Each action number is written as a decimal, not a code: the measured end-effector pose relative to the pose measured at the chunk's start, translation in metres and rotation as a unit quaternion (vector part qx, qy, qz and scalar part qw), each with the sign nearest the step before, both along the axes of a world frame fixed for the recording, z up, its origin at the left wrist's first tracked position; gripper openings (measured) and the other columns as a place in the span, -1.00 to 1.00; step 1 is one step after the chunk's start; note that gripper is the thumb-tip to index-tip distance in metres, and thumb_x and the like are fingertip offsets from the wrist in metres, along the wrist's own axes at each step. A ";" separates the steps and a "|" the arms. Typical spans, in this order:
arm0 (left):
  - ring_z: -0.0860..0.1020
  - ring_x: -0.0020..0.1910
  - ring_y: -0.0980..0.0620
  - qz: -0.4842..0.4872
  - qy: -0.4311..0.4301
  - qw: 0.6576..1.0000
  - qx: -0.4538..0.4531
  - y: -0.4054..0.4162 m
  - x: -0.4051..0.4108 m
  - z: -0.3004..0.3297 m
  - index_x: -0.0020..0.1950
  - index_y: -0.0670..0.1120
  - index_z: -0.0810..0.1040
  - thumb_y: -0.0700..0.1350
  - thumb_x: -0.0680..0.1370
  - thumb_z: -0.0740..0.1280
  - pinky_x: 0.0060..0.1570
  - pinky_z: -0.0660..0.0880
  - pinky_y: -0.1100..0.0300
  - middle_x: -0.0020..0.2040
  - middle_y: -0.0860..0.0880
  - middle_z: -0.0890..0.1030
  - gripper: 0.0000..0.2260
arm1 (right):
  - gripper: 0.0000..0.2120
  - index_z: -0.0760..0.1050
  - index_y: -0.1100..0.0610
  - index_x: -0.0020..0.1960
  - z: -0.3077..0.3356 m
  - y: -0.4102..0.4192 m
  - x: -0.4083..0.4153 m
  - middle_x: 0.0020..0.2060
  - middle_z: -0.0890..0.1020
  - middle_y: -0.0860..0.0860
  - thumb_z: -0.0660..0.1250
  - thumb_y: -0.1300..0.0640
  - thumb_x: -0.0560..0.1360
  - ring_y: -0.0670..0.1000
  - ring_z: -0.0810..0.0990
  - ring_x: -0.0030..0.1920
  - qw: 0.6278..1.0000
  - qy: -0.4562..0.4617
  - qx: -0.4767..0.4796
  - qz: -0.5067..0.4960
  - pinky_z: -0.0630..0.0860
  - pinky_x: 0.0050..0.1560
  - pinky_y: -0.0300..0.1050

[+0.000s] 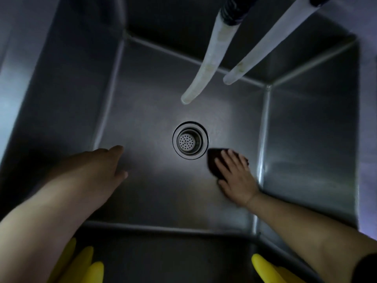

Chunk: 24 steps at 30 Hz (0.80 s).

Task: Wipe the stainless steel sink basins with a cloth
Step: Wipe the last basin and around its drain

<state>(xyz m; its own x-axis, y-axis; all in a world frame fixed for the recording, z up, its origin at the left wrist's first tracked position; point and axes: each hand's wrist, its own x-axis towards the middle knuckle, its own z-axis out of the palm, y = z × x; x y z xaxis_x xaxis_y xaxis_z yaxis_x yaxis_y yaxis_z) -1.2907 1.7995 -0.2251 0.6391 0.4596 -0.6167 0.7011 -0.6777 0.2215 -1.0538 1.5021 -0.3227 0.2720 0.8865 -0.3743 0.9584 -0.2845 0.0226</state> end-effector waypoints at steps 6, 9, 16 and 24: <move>0.51 0.19 -0.03 -0.010 -0.014 1.000 0.021 0.001 -0.002 -0.004 0.43 0.09 0.18 0.17 0.54 0.17 0.12 0.46 0.07 0.28 0.01 0.49 -0.52 | -0.43 0.05 0.15 0.54 -0.006 0.071 0.095 0.52 0.08 0.20 0.12 0.03 0.59 0.20 0.03 0.52 0.977 -0.060 0.026 -0.203 -0.04 0.50 0.07; 0.52 0.16 -0.03 -0.015 -0.018 0.999 0.034 0.000 -0.003 -0.007 0.42 0.10 0.18 0.18 0.54 0.17 0.09 0.48 0.06 0.26 0.01 0.50 -0.52 | -0.45 -0.10 0.12 0.56 -0.005 0.101 0.144 0.54 -0.07 0.16 0.02 0.05 0.64 0.14 -0.09 0.54 0.959 -0.059 -0.004 -0.276 -0.12 0.50 -0.02; 0.52 0.17 -0.06 -0.012 -0.010 0.999 0.032 0.001 -0.003 -0.009 0.40 0.09 0.20 0.19 0.52 0.19 0.09 0.48 0.06 0.25 -0.01 0.51 -0.52 | -0.42 -0.16 0.34 0.51 0.014 0.064 0.124 0.51 -0.06 0.30 0.01 0.35 0.56 0.22 -0.06 0.52 0.961 -0.112 -0.065 -0.245 -0.16 0.50 -0.06; 0.49 0.24 -0.08 -0.010 -0.009 1.000 0.023 0.000 -0.003 -0.001 0.43 0.08 0.22 0.18 0.53 0.19 0.17 0.45 0.07 0.34 0.00 0.46 -0.51 | -0.49 -0.27 0.40 0.48 0.031 -0.004 0.023 0.49 -0.13 0.36 -0.14 0.38 0.60 0.29 -0.12 0.51 0.950 -0.079 -0.193 -0.231 -0.13 0.51 0.01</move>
